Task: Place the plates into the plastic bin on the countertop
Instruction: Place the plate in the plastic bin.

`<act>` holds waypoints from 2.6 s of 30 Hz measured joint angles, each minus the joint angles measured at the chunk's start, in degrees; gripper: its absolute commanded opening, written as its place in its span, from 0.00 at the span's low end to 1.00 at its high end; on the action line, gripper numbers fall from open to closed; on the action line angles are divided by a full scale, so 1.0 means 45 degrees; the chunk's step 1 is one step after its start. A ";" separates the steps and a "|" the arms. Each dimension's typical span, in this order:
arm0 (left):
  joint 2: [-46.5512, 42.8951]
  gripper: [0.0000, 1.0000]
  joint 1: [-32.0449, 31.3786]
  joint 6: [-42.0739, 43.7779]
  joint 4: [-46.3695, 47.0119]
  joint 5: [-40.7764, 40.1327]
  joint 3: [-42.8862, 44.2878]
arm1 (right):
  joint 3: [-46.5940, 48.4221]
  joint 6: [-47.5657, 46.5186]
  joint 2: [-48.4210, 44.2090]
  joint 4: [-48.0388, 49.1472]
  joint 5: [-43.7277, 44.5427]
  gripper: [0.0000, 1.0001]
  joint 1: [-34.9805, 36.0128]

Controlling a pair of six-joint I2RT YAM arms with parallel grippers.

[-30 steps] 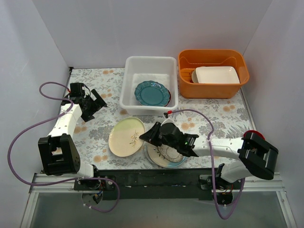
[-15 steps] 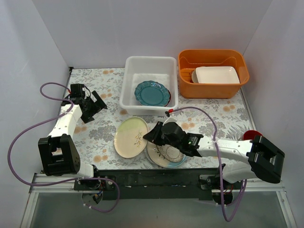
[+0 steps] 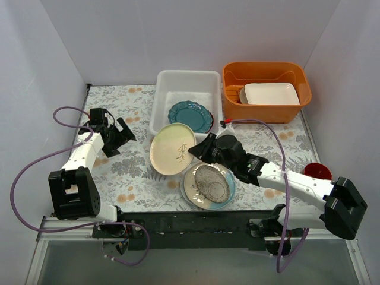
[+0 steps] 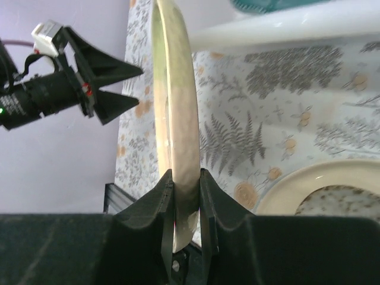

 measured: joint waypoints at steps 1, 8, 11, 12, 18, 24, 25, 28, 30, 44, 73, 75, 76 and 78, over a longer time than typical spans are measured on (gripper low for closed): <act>0.0000 0.98 0.0000 0.0039 0.0005 0.0029 0.0000 | 0.0034 -0.0102 0.0000 -0.0078 -0.0083 0.01 -0.0248; -0.0005 0.98 0.0000 0.0287 -0.0015 0.0078 -0.0005 | 0.0884 -0.0525 0.0131 -0.0476 -0.1953 0.01 -0.2909; -0.0005 0.98 0.0000 0.0379 -0.0015 0.0078 -0.0053 | 0.1311 -0.0578 0.0335 -0.0539 -0.2574 0.01 -0.4022; -0.0005 0.98 0.0000 0.0418 -0.0015 0.0078 -0.0097 | 0.1477 -0.0573 0.0466 -0.0534 -0.2841 0.01 -0.4410; -0.0005 0.98 0.0000 0.0559 -0.0087 0.0112 -0.0204 | 0.2497 -0.0515 0.1787 -0.0476 -0.4104 0.01 -0.5843; 0.0000 0.98 0.0000 0.0573 0.0029 0.0228 -0.0340 | 0.3521 -0.0466 0.2992 -0.0393 -0.5042 0.01 -0.6271; 0.0000 0.98 0.0000 0.0573 0.0068 0.0262 -0.0403 | 0.3677 -0.0466 0.3104 -0.0398 -0.5129 0.01 -0.6324; 0.0005 0.98 0.0000 0.0573 0.0083 0.0325 -0.0495 | 0.4099 -0.0461 0.3332 -0.0369 -0.5357 0.01 -0.6431; 0.0005 0.98 0.0000 0.0573 0.0102 0.0364 -0.0515 | 0.4303 -0.0452 0.3410 -0.0316 -0.5455 0.01 -0.6509; 0.0005 0.98 0.0000 0.0568 0.0185 0.0452 -0.0661 | 0.5600 -0.0466 0.5518 -0.0248 -0.5678 0.01 -0.6994; -0.0083 0.98 0.0000 0.0563 0.0325 0.0690 -0.1462 | 0.6363 -0.0855 0.7626 -0.0670 -0.5819 0.17 -0.7082; -0.0097 0.98 0.0000 0.0568 0.0311 0.0690 -0.1467 | 0.6275 -0.0884 0.7703 -0.0714 -0.5833 0.20 -0.7082; -0.0102 0.98 0.0000 0.0568 0.0311 0.0690 -0.1467 | 0.6275 -0.0913 0.7781 -0.0733 -0.5848 0.20 -0.7082; -0.0107 0.98 0.0000 0.0568 0.0311 0.0690 -0.1467 | 0.6280 -0.1044 0.7951 -0.0797 -0.5877 0.22 -0.7082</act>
